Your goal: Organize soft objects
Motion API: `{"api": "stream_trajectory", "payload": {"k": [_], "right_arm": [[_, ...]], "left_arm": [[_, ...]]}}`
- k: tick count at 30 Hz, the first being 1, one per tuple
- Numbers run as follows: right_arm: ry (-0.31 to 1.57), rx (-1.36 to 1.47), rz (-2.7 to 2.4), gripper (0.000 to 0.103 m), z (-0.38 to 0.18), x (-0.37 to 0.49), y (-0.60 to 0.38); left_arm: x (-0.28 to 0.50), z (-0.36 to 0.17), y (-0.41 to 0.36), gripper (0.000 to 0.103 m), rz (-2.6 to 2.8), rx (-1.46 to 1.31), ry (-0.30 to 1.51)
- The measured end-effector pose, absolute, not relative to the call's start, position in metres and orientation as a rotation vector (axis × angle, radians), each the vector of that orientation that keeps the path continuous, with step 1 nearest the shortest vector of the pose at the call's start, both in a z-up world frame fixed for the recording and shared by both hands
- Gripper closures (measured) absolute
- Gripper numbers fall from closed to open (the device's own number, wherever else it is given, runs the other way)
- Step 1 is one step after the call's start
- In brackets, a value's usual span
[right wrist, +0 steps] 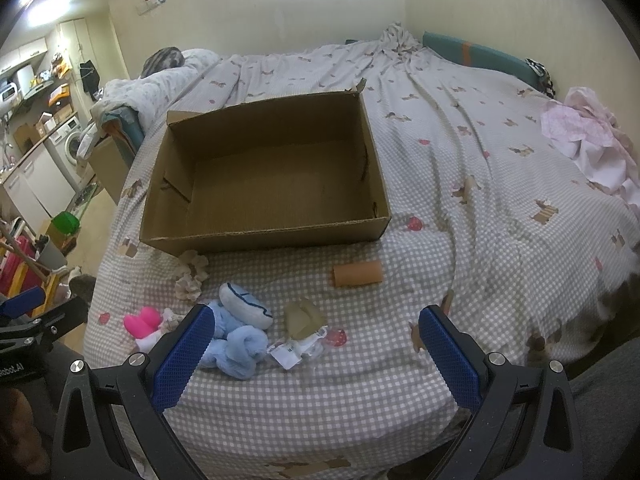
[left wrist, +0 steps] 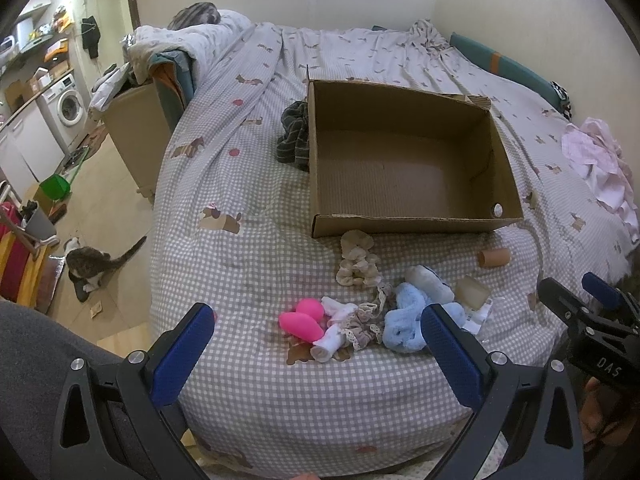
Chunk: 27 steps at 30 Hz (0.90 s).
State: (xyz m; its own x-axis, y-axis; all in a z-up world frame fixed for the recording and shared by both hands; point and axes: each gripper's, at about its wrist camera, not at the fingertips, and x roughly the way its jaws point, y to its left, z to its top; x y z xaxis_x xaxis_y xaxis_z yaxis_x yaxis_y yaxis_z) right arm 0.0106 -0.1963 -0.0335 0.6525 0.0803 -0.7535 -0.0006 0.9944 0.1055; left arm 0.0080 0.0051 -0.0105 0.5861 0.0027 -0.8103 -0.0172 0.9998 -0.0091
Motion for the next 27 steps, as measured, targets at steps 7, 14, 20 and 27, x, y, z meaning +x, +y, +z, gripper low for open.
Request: {"api": "stream_trajectory", "payload": {"k": [7, 14, 20, 27], "right_arm": [[0.86, 0.102, 0.048, 0.0, -0.033, 0.0098, -0.1975], [0.861, 0.096, 0.046, 0.0, -0.0333, 0.0103, -0.1973], [0.862, 0.093, 0.047, 0.0, -0.0333, 0.0109, -0.1972], [0.862, 0.095, 0.045, 0.0, -0.0335, 0.0107, -0.1962]], "left_arm": [[0.0082, -0.0105, 0.0048, 0.0, 0.013, -0.016, 0.945], [0.0086, -0.0101, 0.0053, 0.0, 0.016, -0.017, 0.945], [0.0087, -0.0106, 0.0054, 0.0, 0.016, -0.017, 0.946], [0.009, -0.0123, 0.0045, 0.0, 0.015, -0.015, 0.951]]}}
